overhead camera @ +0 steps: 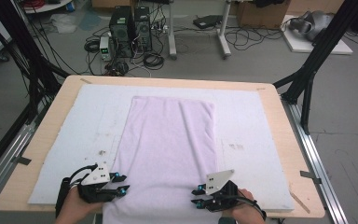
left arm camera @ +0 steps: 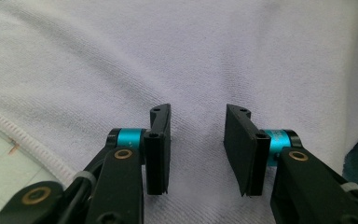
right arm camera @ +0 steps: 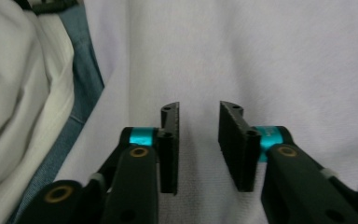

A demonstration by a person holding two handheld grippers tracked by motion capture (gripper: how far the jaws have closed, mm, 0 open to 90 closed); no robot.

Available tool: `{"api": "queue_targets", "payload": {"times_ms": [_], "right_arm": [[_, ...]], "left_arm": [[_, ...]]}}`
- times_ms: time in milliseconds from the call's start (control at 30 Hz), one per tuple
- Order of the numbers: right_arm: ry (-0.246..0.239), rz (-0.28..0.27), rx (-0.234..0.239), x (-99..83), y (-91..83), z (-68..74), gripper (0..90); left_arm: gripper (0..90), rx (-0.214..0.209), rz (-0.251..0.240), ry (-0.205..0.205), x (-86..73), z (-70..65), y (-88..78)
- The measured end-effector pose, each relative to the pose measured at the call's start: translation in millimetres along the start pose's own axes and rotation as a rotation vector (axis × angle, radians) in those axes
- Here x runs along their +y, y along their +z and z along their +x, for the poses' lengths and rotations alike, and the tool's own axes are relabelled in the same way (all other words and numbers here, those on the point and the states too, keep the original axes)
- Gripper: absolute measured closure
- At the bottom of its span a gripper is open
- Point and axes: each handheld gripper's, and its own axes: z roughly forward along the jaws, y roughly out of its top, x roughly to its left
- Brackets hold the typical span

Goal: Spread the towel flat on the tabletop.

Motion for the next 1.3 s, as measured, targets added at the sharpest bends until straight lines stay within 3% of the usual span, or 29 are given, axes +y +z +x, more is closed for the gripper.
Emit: {"api": "queue_targets", "payload": {"times_ms": [100, 267, 367, 567, 733, 867, 967, 1033, 1133, 1300], "right_arm": [[0.02, -0.006, 0.045, 0.0, 2.1, -0.8, 86.7], [-0.022, -0.006, 0.095, 0.6, 1.1, 5.2, 87.9], [0.009, -0.065, 0.101, -0.5, -6.9, 1.6, 85.5], [0.086, -0.103, 0.027, 0.0, -23.5, -15.1, 65.4], [0.143, -0.129, -0.071, 0.8, -39.7, -36.2, 57.2], [0.195, -0.142, -0.117, -0.1, -48.8, -53.6, 49.4], [0.236, -0.144, -0.175, 0.9, -54.7, -67.1, 36.8], [0.263, -0.148, -0.166, 1.8, -58.5, -75.5, 35.2], [0.271, -0.141, -0.192, 3.9, -63.8, -86.2, 32.3], [0.29, -0.135, -0.226, 9.2, -71.8, -100.4, 28.8]], "left_arm": [[61.3, -0.001, -0.008, -0.008, -1.2, -0.3, -0.4], [60.4, -0.018, -0.01, -0.015, -2.1, -1.5, -2.1], [59.6, -0.029, -0.014, -0.027, -0.1, 0.2, -3.9], [52.3, -0.01, -0.041, -0.05, 15.4, 11.5, -8.9], [46.6, 0.02, -0.067, -0.065, 28.6, 24.5, -10.9], [42.7, 0.054, -0.096, -0.088, 35.0, 34.2, -13.5], [38.0, 0.085, -0.107, -0.106, 39.0, 42.5, -14.2], [35.0, 0.1, -0.108, -0.112, 41.7, 46.9, -14.4], [31.2, 0.116, -0.101, -0.132, 46.8, 55.5, -14.7], [29.4, 0.133, -0.097, -0.13, 59.8, 66.2, -15.5]]}}
